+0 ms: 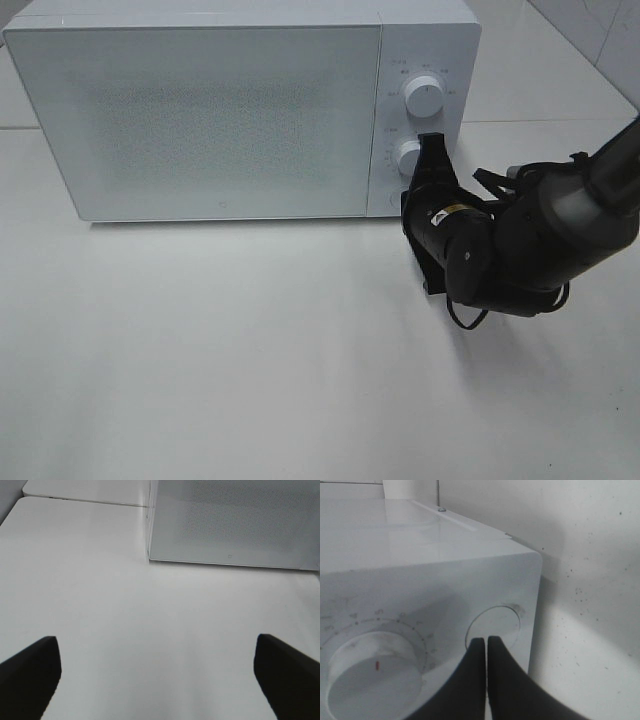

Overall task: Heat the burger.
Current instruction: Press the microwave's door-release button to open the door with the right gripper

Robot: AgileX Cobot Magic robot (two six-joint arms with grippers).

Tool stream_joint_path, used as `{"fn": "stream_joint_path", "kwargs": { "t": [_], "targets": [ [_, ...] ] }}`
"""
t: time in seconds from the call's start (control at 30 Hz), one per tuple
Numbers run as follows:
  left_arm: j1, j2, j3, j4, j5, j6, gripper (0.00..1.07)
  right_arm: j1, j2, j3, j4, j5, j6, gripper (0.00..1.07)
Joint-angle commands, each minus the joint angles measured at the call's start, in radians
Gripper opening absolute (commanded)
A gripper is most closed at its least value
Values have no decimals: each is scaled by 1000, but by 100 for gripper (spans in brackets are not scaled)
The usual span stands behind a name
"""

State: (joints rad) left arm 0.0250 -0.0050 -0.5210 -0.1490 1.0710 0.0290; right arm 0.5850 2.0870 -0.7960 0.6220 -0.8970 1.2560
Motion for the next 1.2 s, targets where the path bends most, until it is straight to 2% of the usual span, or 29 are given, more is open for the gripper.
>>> {"fn": "stream_joint_path", "kwargs": {
  "t": [0.03, 1.2],
  "targets": [
    [4, -7, 5, -3, 0, -6, 98, -23, 1, -21, -20, 15, -7, 0],
    [4, -7, 5, -3, 0, -6, 98, -33, 36, -75, -38, 73, 42, 0]
  ]
}}
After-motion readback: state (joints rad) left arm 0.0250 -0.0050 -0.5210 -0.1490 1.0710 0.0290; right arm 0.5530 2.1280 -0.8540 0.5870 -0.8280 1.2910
